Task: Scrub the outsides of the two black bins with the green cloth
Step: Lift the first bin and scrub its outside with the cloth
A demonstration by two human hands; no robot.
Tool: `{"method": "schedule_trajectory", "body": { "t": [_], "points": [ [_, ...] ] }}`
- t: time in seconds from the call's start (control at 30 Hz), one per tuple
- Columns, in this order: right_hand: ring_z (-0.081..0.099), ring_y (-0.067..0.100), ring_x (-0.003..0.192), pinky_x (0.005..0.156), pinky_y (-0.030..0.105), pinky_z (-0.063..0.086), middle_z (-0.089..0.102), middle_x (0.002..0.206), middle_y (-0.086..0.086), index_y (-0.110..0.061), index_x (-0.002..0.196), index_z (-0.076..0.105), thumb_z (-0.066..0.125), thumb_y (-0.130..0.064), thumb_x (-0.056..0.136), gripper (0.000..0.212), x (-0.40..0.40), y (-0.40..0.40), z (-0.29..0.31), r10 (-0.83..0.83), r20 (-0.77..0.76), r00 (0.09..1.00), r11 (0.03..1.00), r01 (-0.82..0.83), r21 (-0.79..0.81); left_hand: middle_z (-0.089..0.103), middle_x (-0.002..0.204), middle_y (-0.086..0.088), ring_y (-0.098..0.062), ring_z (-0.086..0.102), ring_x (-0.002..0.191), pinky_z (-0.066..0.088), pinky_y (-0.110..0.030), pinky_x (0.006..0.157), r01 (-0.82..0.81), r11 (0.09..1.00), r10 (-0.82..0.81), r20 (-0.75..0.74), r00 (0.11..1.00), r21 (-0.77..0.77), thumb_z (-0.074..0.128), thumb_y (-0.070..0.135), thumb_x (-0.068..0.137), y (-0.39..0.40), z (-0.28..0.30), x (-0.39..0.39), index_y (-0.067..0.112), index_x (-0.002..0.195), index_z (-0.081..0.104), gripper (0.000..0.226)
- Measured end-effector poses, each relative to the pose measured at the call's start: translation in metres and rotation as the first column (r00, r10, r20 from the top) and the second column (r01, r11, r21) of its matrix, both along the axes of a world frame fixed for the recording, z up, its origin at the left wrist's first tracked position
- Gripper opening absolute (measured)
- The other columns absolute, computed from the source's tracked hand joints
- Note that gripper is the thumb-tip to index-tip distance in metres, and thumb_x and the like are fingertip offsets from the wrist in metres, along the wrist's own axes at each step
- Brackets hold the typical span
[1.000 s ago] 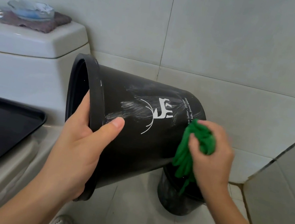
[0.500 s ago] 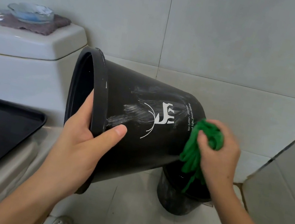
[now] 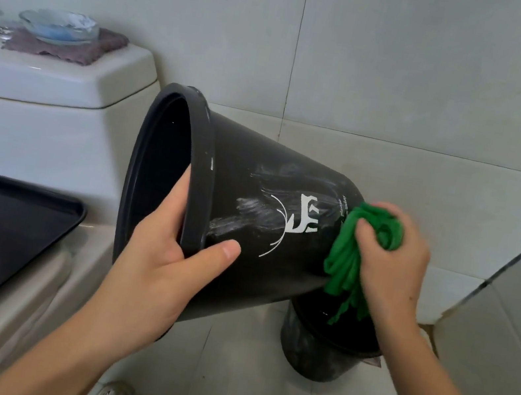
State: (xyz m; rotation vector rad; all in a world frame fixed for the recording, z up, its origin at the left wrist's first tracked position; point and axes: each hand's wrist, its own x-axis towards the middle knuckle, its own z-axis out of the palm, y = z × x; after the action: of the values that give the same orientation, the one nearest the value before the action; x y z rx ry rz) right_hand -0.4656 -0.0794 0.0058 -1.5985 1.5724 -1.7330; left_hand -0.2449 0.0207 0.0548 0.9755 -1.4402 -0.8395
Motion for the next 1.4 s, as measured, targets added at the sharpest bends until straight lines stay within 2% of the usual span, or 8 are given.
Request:
{"method": "schedule_trajectory", "body": {
  "t": [0.1, 0.3, 0.57, 0.77, 0.9, 1.03, 1.27, 1.4],
  "points": [
    [0.060, 0.009, 0.080, 0.085, 0.036, 0.053, 0.062, 0.085, -0.018, -0.028, 0.096, 0.066, 0.067, -0.009, 0.084, 0.022, -0.001, -0.006, 0.000, -0.080, 0.022, 0.997, 0.987, 0.076, 0.141, 0.069, 0.124, 0.014, -0.004, 0.063, 0.117, 0.046, -0.012, 0.093, 0.033, 0.999, -0.034, 0.013, 0.999, 0.021, 0.058, 0.001, 0.081, 0.002, -0.002, -0.002, 0.015, 0.146, 0.042, 0.069],
    [0.061, 0.000, 0.098, 0.086, 0.012, 0.045, 0.065, 0.102, -0.015, -0.021, 0.103, 0.067, 0.063, -0.024, 0.078, 0.025, 0.029, 0.031, 0.002, 0.247, -0.210, 0.946, 0.951, -0.278, -0.133, 0.069, 0.125, 0.011, -0.006, 0.063, 0.118, 0.047, -0.014, 0.095, 0.017, 1.000, -0.017, 0.009, 1.000, 0.016, 0.060, 0.003, 0.080, 0.000, -0.002, 0.000, 0.018, 0.144, 0.045, 0.068],
    [0.059, -0.002, 0.076, 0.072, 0.021, 0.050, 0.064, 0.080, -0.017, -0.030, 0.092, 0.066, 0.068, -0.011, 0.083, 0.021, 0.002, -0.001, 0.000, -0.064, 0.024, 0.998, 0.982, 0.059, 0.179, 0.068, 0.126, 0.011, -0.008, 0.062, 0.120, 0.047, -0.017, 0.097, 0.050, 0.998, -0.050, 0.004, 0.999, 0.045, 0.059, 0.003, 0.080, 0.004, -0.004, -0.002, 0.022, 0.146, 0.043, 0.070],
    [0.063, -0.002, 0.091, 0.078, 0.008, 0.044, 0.067, 0.096, -0.019, -0.032, 0.097, 0.065, 0.068, -0.018, 0.079, 0.023, 0.016, 0.025, 0.008, 0.158, -0.119, 0.980, 0.985, -0.166, -0.054, 0.071, 0.121, 0.007, -0.011, 0.065, 0.116, 0.049, -0.020, 0.096, 0.005, 1.000, -0.005, -0.017, 1.000, 0.014, 0.059, 0.004, 0.079, 0.002, 0.000, 0.001, 0.021, 0.139, 0.052, 0.063],
    [0.062, -0.004, 0.079, 0.075, 0.018, 0.050, 0.065, 0.082, -0.020, -0.036, 0.087, 0.064, 0.070, -0.011, 0.083, 0.026, -0.002, 0.003, 0.014, 0.002, 0.045, 0.999, 0.999, -0.004, 0.052, 0.072, 0.118, 0.011, -0.007, 0.065, 0.113, 0.048, -0.014, 0.092, 0.015, 1.000, -0.015, 0.019, 1.000, 0.002, 0.059, 0.004, 0.079, 0.005, 0.001, 0.001, 0.022, 0.137, 0.053, 0.061],
    [0.059, 0.003, 0.073, 0.078, 0.030, 0.050, 0.062, 0.079, -0.021, -0.031, 0.090, 0.065, 0.069, -0.014, 0.082, 0.019, 0.003, 0.005, 0.015, -0.105, 0.011, 0.994, 0.983, 0.102, 0.154, 0.069, 0.124, 0.012, -0.006, 0.063, 0.118, 0.046, -0.013, 0.094, 0.035, 0.999, -0.035, 0.026, 0.999, 0.013, 0.060, 0.004, 0.079, 0.004, -0.002, -0.001, 0.018, 0.143, 0.047, 0.067],
    [0.063, 0.006, 0.100, 0.089, 0.019, 0.048, 0.066, 0.102, -0.006, -0.012, 0.103, 0.068, 0.062, -0.018, 0.078, 0.026, 0.043, 0.054, 0.017, 0.227, -0.247, 0.942, 0.920, -0.291, -0.264, 0.067, 0.129, 0.011, -0.006, 0.060, 0.122, 0.045, -0.015, 0.097, 0.043, 0.999, -0.043, 0.002, 0.999, -0.002, 0.060, 0.003, 0.080, 0.000, -0.005, -0.007, 0.017, 0.145, 0.045, 0.068],
    [0.060, -0.002, 0.089, 0.086, 0.020, 0.048, 0.064, 0.094, -0.016, -0.025, 0.100, 0.066, 0.065, -0.018, 0.082, 0.020, 0.014, 0.022, 0.011, 0.051, -0.073, 0.996, 0.995, -0.057, -0.083, 0.070, 0.121, 0.014, -0.004, 0.064, 0.115, 0.047, -0.012, 0.092, 0.022, 1.000, -0.022, 0.008, 1.000, -0.018, 0.060, 0.003, 0.079, 0.003, -0.004, -0.006, 0.020, 0.140, 0.050, 0.064]
  ]
}}
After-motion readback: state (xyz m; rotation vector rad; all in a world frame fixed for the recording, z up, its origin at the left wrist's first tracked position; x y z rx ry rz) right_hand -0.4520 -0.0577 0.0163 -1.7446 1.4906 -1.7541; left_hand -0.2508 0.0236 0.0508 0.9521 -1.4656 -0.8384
